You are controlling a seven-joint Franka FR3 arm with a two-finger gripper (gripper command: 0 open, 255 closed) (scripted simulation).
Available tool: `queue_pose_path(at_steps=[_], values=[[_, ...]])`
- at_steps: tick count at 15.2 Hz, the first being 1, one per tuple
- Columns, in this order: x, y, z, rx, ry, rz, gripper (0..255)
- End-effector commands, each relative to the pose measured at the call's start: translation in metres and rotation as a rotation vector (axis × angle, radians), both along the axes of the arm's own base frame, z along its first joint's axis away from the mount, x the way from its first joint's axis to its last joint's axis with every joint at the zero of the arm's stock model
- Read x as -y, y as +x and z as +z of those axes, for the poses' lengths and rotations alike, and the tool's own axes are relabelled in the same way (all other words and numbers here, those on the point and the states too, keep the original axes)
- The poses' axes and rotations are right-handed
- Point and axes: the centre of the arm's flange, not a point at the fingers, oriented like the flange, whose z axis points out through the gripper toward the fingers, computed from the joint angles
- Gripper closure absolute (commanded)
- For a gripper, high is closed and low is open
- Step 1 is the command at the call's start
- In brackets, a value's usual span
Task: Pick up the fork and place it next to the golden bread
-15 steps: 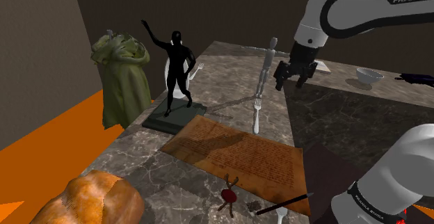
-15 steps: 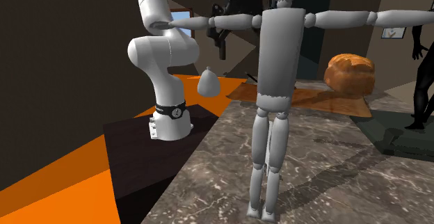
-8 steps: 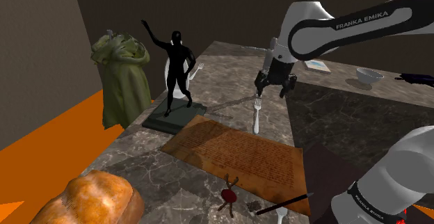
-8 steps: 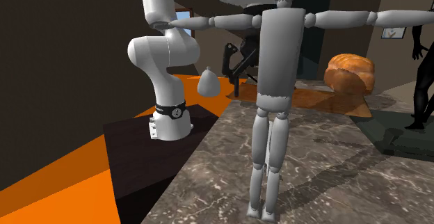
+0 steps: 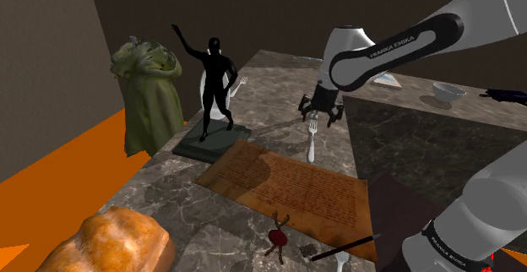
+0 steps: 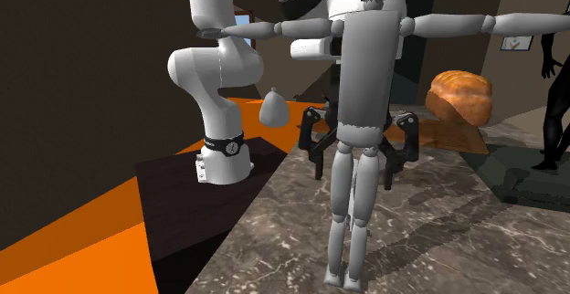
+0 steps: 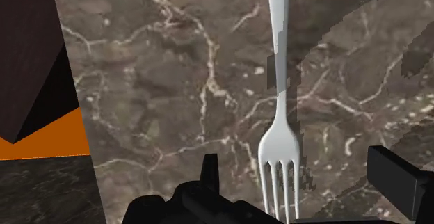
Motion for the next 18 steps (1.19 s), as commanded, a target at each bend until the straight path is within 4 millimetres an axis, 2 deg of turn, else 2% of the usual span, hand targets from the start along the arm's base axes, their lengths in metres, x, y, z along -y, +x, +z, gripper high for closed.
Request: queue_pose_path(at_steps=[1,5,13,14,18], values=[[0.001,0.002,-0.011,0.001,0.000,-0.008,0],[0.002,0.003,-0.035,0.001,0.000,-0.008,0],[0.002,0.003,-0.035,0.001,0.000,-0.008,0],[0.002,0.003,-0.035,0.001,0.000,-0.008,255],[0.002,0.003,-0.036,0.001,0.000,-0.008,255]])
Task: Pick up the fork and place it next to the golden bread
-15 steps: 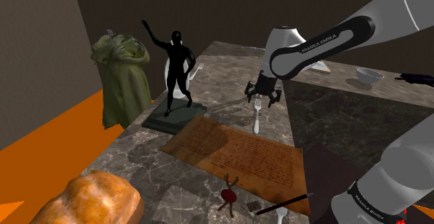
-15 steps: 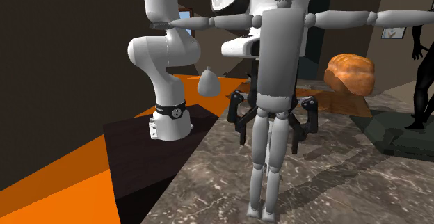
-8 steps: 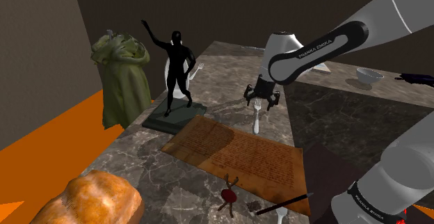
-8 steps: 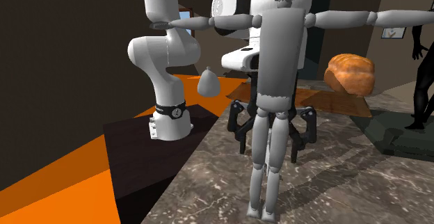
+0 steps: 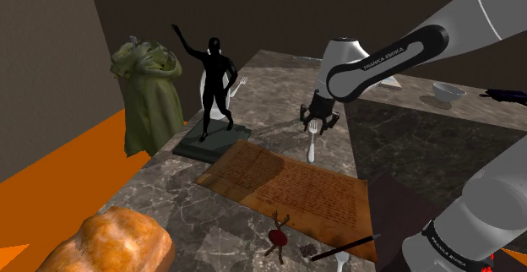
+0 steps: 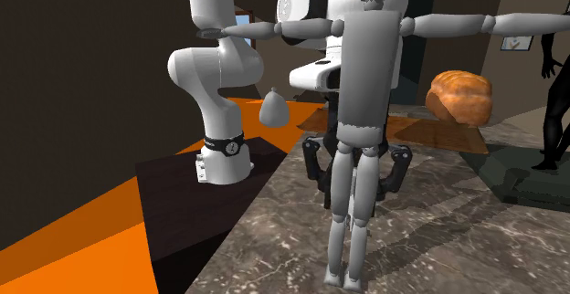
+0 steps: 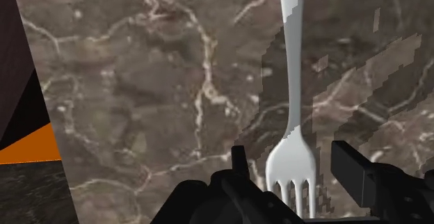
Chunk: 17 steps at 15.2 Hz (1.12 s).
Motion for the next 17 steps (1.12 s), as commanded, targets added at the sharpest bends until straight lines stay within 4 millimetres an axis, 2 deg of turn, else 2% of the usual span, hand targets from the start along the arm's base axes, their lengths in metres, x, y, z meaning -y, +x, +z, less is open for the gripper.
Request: queue_pose_path(at_steps=[1,5,17], values=[[-0.001,0.000,-0.003,0.000,0.003,0.003,255],[-0.002,0.001,-0.002,0.000,0.003,0.003,255],[-0.002,0.001,0.061,0.000,0.003,0.003,255]])
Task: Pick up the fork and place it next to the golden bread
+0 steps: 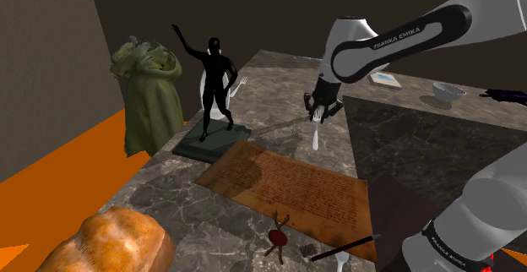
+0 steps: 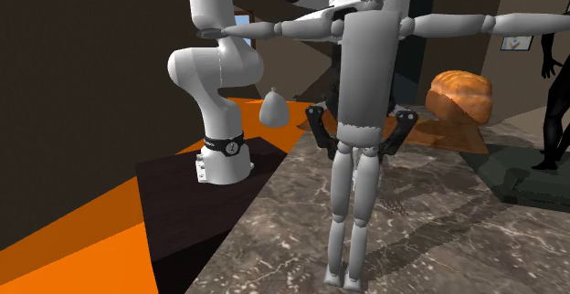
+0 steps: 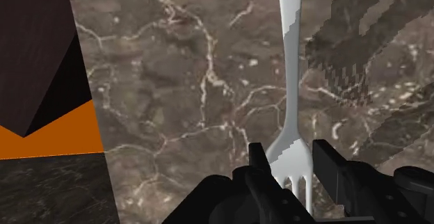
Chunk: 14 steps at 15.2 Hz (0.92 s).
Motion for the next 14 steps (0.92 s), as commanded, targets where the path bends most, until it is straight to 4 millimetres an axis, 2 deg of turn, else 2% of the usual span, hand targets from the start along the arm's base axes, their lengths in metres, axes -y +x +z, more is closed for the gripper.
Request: queue_pose_path(at_steps=[1,14], values=[[0.000,0.001,0.011,-0.001,0.000,0.000,255],[0.000,0.001,0.080,-0.001,0.000,0.000,255]])
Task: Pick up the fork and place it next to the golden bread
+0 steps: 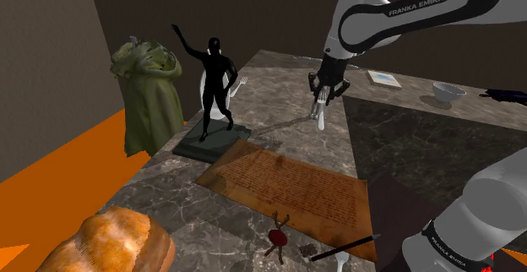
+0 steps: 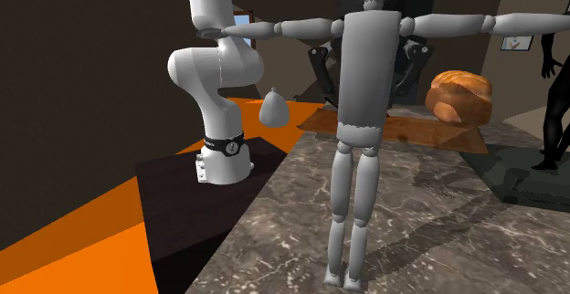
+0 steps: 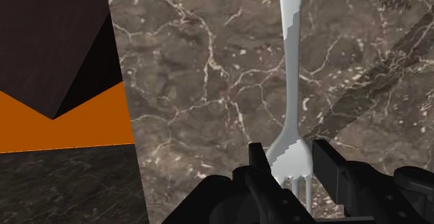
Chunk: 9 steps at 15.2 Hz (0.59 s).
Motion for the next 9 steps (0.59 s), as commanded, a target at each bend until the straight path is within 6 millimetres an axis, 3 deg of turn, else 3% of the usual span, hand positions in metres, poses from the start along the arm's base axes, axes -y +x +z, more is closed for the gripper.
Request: queue_pose_path(at_steps=[1,9], values=[[-0.001,-0.001,0.010,-0.001,0.000,0.000,255],[-0.001,-0.001,0.053,-0.001,0.000,0.000,255]])
